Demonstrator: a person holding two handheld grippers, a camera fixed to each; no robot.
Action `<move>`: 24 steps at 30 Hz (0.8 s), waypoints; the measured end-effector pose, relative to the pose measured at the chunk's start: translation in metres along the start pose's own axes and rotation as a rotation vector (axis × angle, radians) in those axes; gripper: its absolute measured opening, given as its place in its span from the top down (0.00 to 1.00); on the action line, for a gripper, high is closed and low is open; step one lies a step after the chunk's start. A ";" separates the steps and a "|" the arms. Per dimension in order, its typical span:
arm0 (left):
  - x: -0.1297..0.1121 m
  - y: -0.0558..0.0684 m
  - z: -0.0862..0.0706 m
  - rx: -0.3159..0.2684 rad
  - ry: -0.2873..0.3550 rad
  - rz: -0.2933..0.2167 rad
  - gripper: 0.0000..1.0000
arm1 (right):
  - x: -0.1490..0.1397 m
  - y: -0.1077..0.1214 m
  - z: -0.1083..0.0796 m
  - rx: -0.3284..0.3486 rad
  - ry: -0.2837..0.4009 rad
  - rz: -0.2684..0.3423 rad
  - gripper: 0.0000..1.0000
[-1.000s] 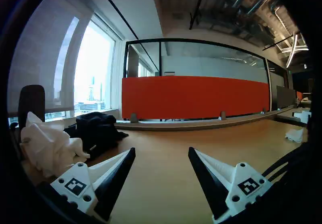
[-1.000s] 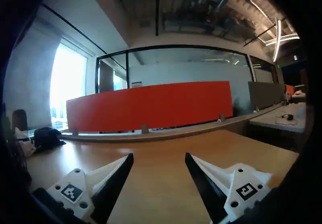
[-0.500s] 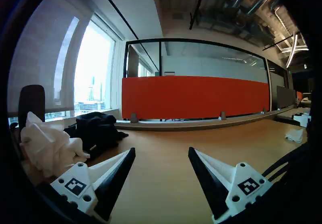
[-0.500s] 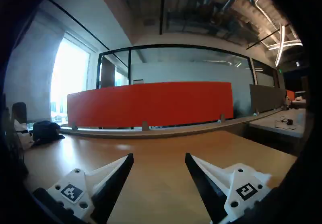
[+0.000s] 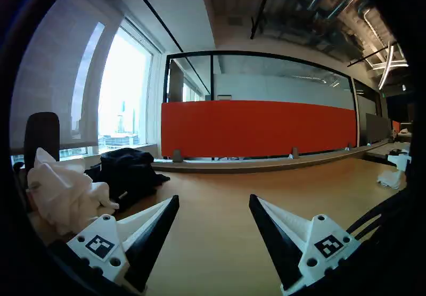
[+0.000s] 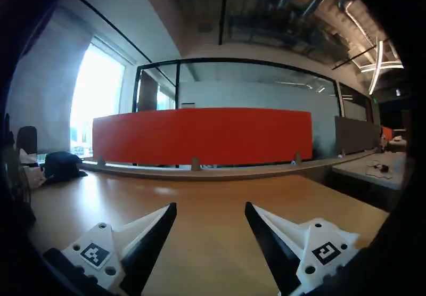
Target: Fold towel
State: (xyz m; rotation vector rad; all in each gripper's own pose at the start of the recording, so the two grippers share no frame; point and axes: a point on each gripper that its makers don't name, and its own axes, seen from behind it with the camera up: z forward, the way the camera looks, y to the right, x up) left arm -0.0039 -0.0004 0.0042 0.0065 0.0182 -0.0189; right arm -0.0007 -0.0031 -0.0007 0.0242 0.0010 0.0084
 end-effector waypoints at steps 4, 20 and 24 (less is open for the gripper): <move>0.000 0.000 0.000 0.000 0.000 0.000 0.02 | 0.001 -0.002 0.000 -0.001 -0.001 -0.009 0.01; 0.001 0.000 0.000 0.000 0.000 0.000 0.02 | 0.000 -0.001 0.000 -0.003 -0.002 -0.009 0.01; 0.001 0.000 -0.001 0.000 0.000 0.000 0.02 | 0.000 -0.001 0.000 -0.003 -0.001 -0.009 0.01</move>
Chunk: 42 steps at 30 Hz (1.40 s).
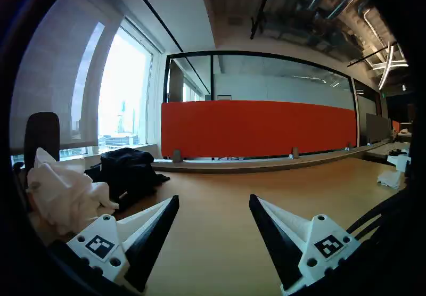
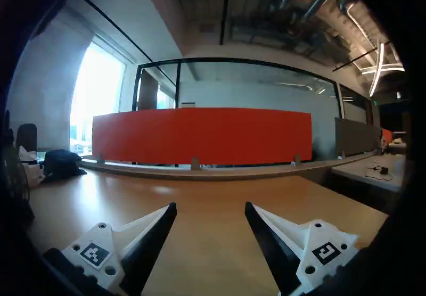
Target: Fold towel
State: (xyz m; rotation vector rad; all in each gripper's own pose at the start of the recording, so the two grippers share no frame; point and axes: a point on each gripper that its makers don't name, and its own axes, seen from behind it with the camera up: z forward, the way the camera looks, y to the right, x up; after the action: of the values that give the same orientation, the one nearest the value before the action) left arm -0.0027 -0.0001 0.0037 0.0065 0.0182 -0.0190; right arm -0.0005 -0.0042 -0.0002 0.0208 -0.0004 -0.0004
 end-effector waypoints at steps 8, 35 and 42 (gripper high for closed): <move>0.001 0.000 0.000 0.000 0.000 0.000 0.02 | 0.000 0.000 0.000 0.000 0.000 0.000 0.01; 0.002 -0.001 0.000 0.000 -0.001 -0.001 0.02 | 0.000 0.000 0.000 0.000 0.000 0.000 0.00; 0.001 -0.001 0.000 -0.001 -0.001 -0.002 0.02 | 0.000 0.000 0.000 0.000 0.000 0.000 0.00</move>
State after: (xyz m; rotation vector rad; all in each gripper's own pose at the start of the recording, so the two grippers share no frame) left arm -0.0017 -0.0011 0.0042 0.0059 0.0173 -0.0212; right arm -0.0008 -0.0045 -0.0003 0.0207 -0.0003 -0.0004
